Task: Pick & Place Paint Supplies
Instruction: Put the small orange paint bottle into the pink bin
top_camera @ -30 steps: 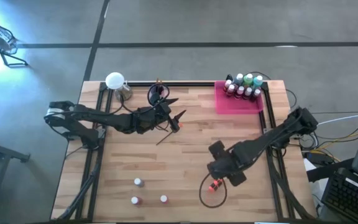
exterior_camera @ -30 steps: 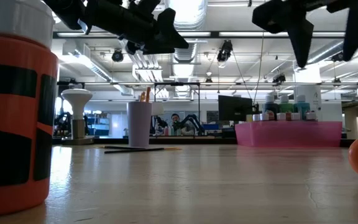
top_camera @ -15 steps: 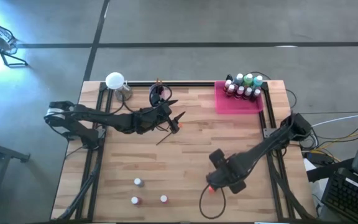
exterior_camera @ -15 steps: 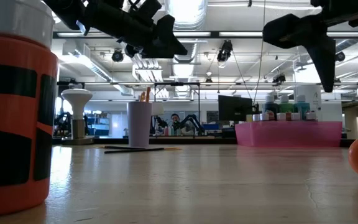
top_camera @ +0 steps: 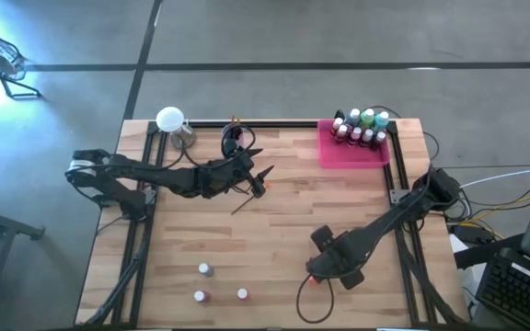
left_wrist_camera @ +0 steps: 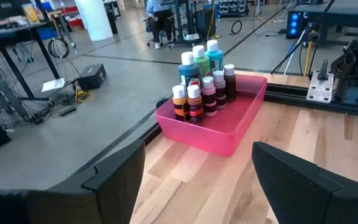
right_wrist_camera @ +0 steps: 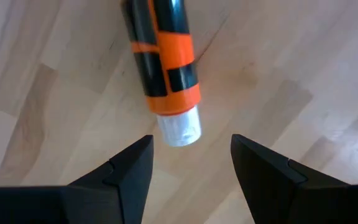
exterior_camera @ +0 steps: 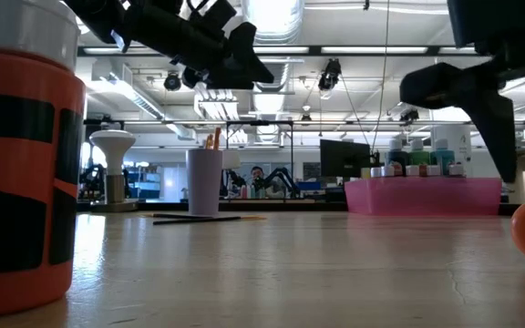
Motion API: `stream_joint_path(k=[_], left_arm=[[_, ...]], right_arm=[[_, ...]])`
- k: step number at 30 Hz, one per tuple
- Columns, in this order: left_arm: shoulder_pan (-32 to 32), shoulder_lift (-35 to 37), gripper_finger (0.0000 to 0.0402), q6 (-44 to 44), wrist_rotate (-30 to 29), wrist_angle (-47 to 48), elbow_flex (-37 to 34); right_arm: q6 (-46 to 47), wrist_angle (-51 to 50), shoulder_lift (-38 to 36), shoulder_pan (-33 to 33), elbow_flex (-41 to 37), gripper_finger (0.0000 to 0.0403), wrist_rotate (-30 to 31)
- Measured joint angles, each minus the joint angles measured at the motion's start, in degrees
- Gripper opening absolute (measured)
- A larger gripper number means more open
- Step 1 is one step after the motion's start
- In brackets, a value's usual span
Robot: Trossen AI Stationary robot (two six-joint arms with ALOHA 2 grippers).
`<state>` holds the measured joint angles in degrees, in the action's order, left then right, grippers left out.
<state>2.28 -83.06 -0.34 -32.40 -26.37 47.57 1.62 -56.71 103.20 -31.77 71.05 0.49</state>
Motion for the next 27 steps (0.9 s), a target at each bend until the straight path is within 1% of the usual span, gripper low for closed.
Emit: stream_joint_path(k=[6, 13, 16, 21, 27], left_arm=[[-0.02, 0.01, 0.0300, 1.07, -0.02, 0.50, -0.02], [-0.01, 0.01, 0.0300, 1.07, 0.00, 0.54, -0.02], [0.00, 0.01, 0.0300, 1.07, 0.00, 0.51, -0.02], [-0.02, 0.01, 0.0300, 1.96, 0.00, 1.03, -0.02], [0.00, 0.01, 0.0300, 2.14, -0.02, 2.07, -0.04]], right_arm=[[0.29, 3.14, 0.00, -0.15, -3.07, 0.0214, -0.84], [0.96, 10.91, 0.00, -0.15, -7.18, 0.0199, -0.96], [1.43, 11.67, 0.00, -0.15, -8.65, 0.0191, -0.96], [1.43, 12.16, 0.00, -0.15, -10.35, 0.0169, -0.93], [1.43, 13.49, 0.00, -0.11, -10.72, 0.0125, -0.92]])
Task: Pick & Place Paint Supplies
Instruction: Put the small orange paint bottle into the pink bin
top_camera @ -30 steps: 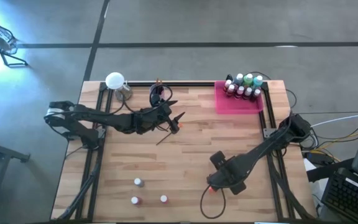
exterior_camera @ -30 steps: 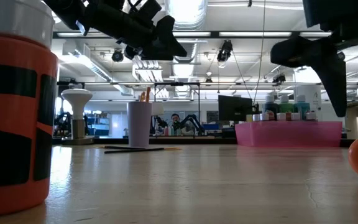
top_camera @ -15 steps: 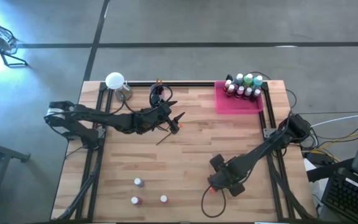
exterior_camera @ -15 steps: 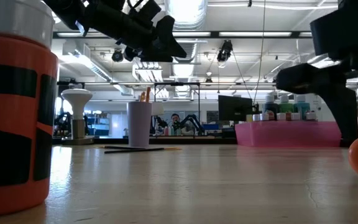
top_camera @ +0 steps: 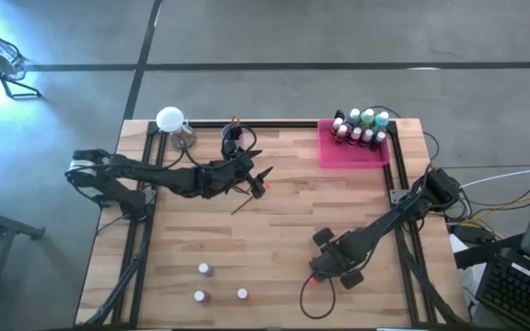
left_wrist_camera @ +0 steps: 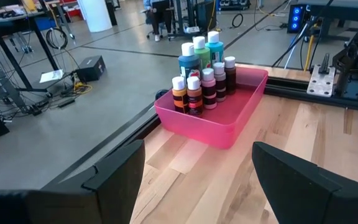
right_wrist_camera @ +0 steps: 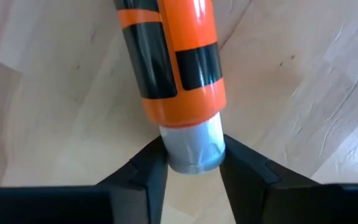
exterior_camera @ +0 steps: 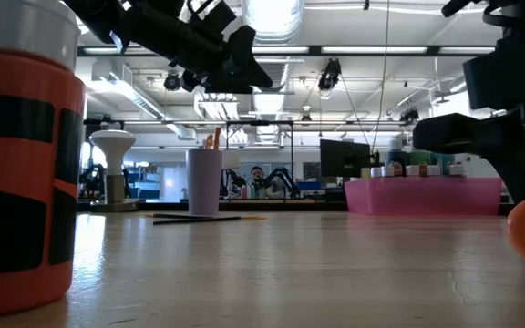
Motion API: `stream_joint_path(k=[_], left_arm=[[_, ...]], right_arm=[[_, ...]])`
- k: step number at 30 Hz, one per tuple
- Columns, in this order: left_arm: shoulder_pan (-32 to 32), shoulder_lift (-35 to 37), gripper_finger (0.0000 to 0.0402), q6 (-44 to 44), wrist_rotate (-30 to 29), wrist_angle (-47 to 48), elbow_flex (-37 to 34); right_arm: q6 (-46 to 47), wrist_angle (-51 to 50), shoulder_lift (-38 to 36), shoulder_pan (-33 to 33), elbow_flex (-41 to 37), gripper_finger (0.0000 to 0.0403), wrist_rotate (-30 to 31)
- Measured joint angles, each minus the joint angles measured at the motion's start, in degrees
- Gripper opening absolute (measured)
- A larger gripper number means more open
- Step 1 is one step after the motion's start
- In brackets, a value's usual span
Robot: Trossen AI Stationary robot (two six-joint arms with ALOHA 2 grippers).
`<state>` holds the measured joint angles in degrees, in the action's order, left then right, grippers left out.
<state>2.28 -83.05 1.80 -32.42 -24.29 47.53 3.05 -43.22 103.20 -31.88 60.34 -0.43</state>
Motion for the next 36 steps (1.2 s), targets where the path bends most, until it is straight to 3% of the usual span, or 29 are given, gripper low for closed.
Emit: stream_joint_path(k=[5, 14, 20, 29, 36], left_arm=[[0.00, 0.00, 0.0300, 0.00, 0.02, -0.02, 0.00], [0.00, 0.00, 0.0300, 0.00, 0.02, -0.02, 0.00], [-0.01, 0.00, 0.0300, 0.00, 0.02, -0.03, 0.00], [0.00, 0.02, 0.0300, -0.02, 0.02, -0.04, 0.00], [0.00, 0.04, 0.0300, -0.02, 0.02, -0.04, 0.00]], right_arm=[[1.05, 0.35, 0.00, -0.02, 1.07, 0.0113, -0.01], [1.25, 0.28, 0.00, 0.00, 1.18, 0.0203, 0.03], [0.98, 1.56, -0.02, 0.00, 1.18, 0.0224, 0.14], [-0.22, 3.60, -0.02, -0.02, 1.18, 0.0190, 0.17], [-0.22, 3.61, -0.02, -0.02, 1.18, 0.0133, 0.36]])
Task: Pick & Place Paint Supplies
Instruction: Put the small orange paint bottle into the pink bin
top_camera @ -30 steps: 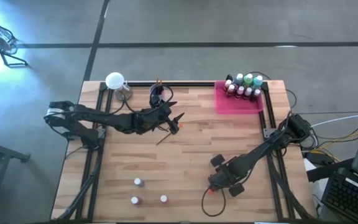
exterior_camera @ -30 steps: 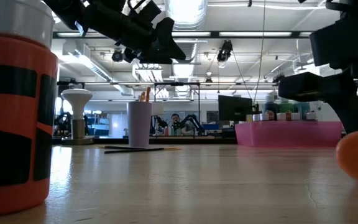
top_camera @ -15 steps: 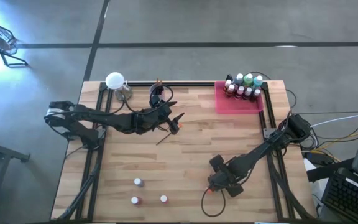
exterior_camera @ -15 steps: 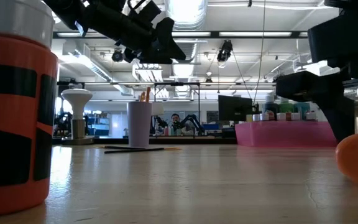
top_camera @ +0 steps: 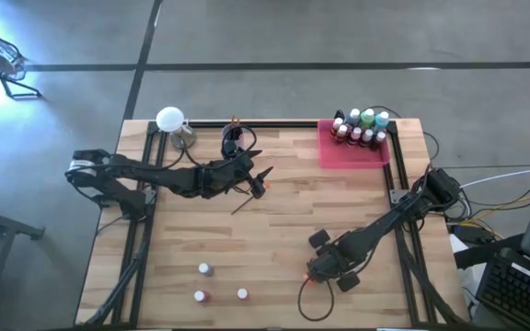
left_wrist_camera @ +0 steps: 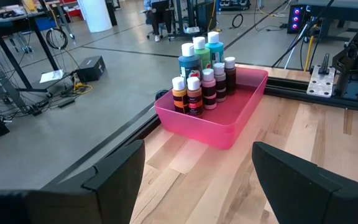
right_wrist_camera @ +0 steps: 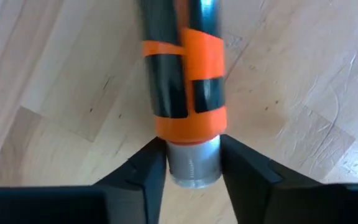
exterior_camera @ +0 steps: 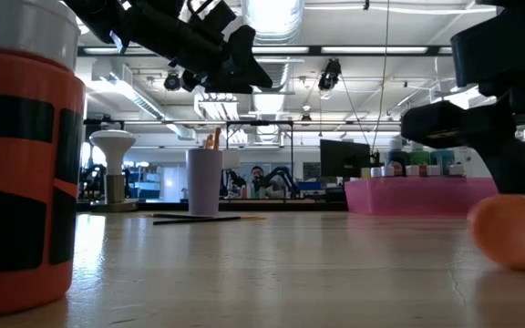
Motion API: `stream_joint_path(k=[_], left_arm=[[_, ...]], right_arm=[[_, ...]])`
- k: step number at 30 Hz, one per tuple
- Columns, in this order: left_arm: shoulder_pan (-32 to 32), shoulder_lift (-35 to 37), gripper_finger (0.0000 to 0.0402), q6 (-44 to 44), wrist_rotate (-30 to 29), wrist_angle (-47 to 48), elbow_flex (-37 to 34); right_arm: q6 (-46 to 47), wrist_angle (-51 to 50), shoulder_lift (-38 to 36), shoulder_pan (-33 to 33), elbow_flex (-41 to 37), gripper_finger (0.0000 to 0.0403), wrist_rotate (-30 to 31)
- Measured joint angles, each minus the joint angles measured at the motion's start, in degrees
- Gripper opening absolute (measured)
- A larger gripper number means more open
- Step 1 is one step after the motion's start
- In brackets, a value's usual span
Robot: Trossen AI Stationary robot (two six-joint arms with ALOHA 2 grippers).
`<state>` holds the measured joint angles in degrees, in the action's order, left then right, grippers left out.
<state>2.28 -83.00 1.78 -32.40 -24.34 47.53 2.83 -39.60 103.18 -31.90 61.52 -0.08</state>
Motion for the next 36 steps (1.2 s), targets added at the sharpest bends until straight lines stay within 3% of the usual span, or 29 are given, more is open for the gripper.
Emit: stream_joint_path(k=[3, 9, 11, 18, 24, 27, 30, 33, 36], left_arm=[[0.00, 0.00, 0.0300, 0.04, 0.00, 0.09, 0.00], [0.03, 0.00, 0.0300, 3.33, 2.27, 2.86, 0.57], [0.18, 0.00, 0.0300, 5.35, 4.77, 5.48, 1.61], [0.90, 0.00, 0.0300, 13.32, 14.96, 9.92, 2.57], [2.27, -1.53, 0.0300, 18.09, 23.07, 9.90, 2.11], [3.74, -3.03, 0.0300, 20.61, 29.79, 8.97, 2.10], [5.56, -5.18, 0.0300, 23.23, 40.13, 5.75, 2.10], [7.02, -7.58, 0.0300, 26.66, 50.84, 1.17, 2.14], [7.30, -9.77, 0.0300, 28.59, 55.97, -0.41, 3.44]], right_arm=[[-0.02, -0.01, -0.02, 0.00, 0.00, 0.0107, -0.11], [-3.93, -1.91, -0.02, 0.00, 0.51, 0.0107, 0.12], [-6.45, -4.61, -0.02, -0.02, 1.19, 0.0107, 2.64], [-13.40, -18.94, -0.02, -0.18, 5.74, 0.0107, 24.96], [-21.82, -27.00, -0.02, -1.65, 10.98, 0.0107, 49.16], [-26.61, -27.67, -0.02, -2.12, 12.99, 0.0107, 60.50], [-32.10, -27.67, -0.02, -2.11, 13.90, 0.0107, 70.38], [-37.90, -27.62, -0.02, -1.94, 14.21, 0.0107, 76.46], [-42.28, -27.62, -0.02, -1.68, 14.10, 0.0107, 78.08]])
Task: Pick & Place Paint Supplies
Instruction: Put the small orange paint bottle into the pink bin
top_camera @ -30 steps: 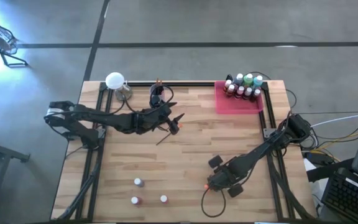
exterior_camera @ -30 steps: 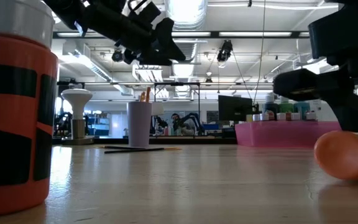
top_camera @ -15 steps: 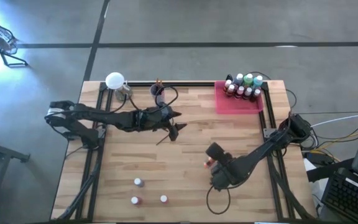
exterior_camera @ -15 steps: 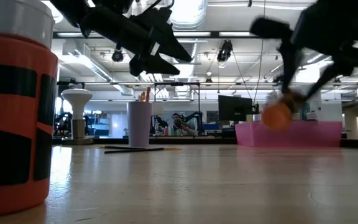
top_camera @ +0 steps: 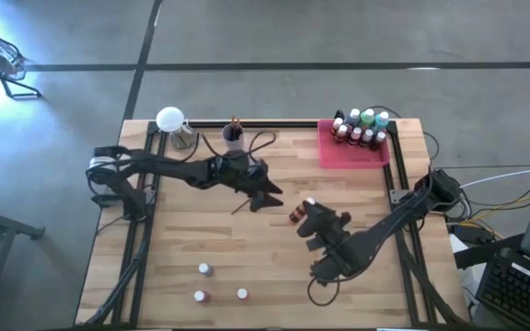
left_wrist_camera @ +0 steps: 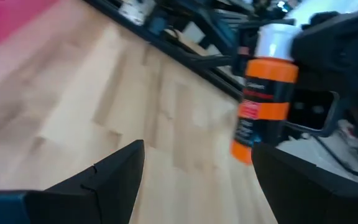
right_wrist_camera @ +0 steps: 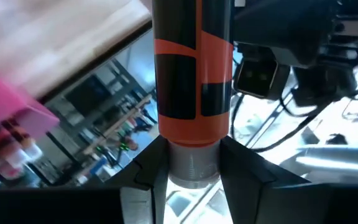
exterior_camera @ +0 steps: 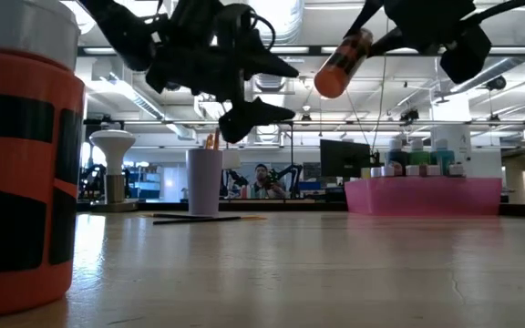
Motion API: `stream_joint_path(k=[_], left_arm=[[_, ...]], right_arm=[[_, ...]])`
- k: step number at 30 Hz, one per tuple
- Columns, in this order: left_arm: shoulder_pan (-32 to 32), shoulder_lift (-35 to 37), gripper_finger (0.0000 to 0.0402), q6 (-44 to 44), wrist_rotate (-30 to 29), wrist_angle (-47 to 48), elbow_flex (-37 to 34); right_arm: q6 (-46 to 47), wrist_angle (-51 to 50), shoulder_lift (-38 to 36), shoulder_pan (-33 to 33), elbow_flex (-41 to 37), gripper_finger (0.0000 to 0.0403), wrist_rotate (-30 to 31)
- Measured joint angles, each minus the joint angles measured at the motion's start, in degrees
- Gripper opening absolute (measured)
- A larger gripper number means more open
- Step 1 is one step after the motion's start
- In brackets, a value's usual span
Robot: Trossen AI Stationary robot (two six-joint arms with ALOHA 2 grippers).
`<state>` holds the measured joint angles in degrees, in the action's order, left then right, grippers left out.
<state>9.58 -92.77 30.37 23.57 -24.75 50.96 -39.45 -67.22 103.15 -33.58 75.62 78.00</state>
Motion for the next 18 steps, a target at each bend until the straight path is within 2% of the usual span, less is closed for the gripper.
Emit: stream_joint_path(k=[7, 18], left_arm=[[-0.02, -4.50, 0.0300, 1.67, 10.25, -1.31, 5.71], [-0.24, -8.02, 0.0300, 1.64, 12.99, -1.60, 10.18]], right_arm=[[-2.89, 0.09, 0.00, 0.00, -0.02, 0.0107, 0.17], [-1.43, 0.04, 0.00, 0.00, -0.05, 0.0107, 1.85]])
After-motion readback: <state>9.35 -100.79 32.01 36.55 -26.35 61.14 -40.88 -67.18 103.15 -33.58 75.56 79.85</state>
